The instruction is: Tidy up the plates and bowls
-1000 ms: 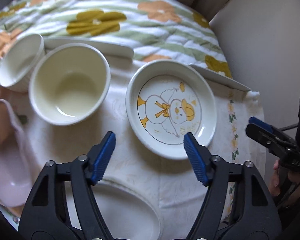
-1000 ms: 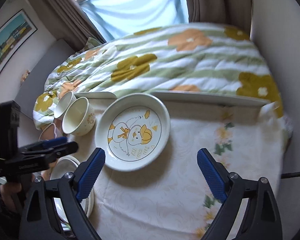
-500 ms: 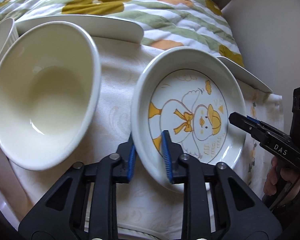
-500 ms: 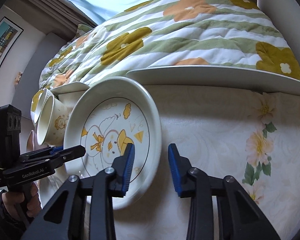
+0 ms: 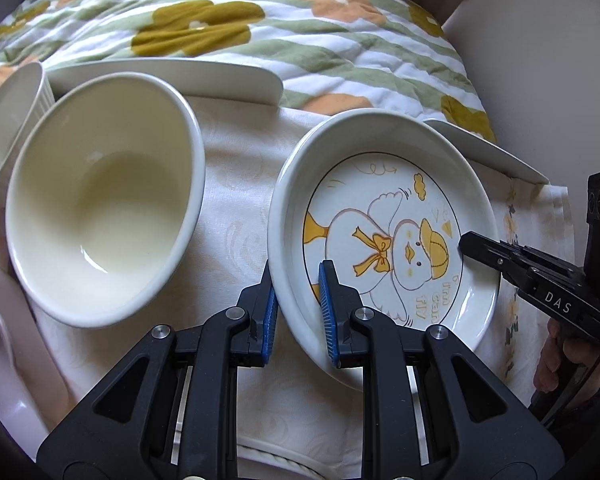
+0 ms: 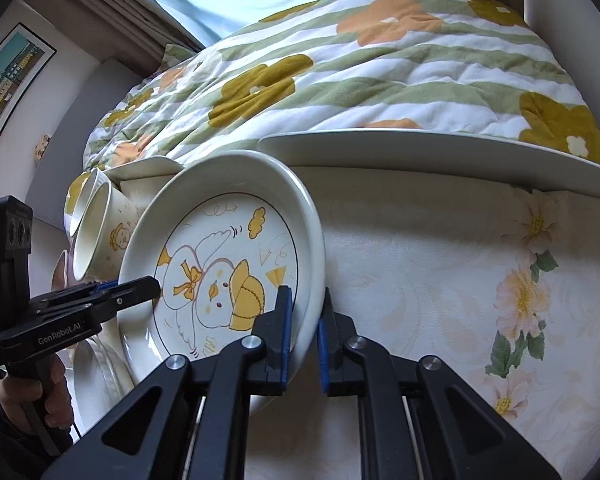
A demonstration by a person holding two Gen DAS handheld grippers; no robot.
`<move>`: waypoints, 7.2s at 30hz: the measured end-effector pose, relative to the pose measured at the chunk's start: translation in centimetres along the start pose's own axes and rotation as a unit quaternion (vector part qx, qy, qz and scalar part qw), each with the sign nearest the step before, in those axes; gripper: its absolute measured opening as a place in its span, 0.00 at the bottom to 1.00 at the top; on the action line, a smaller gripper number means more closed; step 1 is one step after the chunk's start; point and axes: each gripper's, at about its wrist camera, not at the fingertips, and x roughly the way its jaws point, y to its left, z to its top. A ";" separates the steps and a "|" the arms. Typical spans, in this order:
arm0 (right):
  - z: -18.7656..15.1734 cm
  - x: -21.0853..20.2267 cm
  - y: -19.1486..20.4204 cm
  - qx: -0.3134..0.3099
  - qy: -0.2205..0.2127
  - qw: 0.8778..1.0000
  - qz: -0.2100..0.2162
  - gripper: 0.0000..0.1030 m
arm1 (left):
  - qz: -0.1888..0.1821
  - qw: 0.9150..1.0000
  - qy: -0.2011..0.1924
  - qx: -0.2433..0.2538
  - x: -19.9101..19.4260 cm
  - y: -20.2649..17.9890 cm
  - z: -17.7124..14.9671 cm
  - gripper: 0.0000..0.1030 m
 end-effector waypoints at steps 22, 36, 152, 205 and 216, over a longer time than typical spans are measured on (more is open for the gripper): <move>-7.8 -12.2 8.7 -0.063 -0.079 0.995 -0.007 0.12 | -0.008 0.994 -0.103 0.027 -15.6 0.0 -10.1 0.17; -14.8 -7.7 14.8 -0.059 -0.033 0.998 0.004 0.12 | 0.005 0.998 -0.067 0.003 -15.7 8.2 -16.6 0.17; -7.7 -3.6 27.2 -0.211 -0.043 0.977 0.005 0.91 | 0.109 0.976 -0.124 -0.143 -20.9 19.6 -15.4 0.97; -9.5 -9.4 21.4 -0.115 -0.089 0.989 -0.014 0.13 | 0.046 0.989 -0.138 0.001 -20.7 6.7 -11.5 0.20; -16.0 -17.6 8.7 -0.011 -0.124 0.987 -0.102 0.13 | -0.033 0.990 -0.084 0.107 -15.2 -9.6 -15.2 0.20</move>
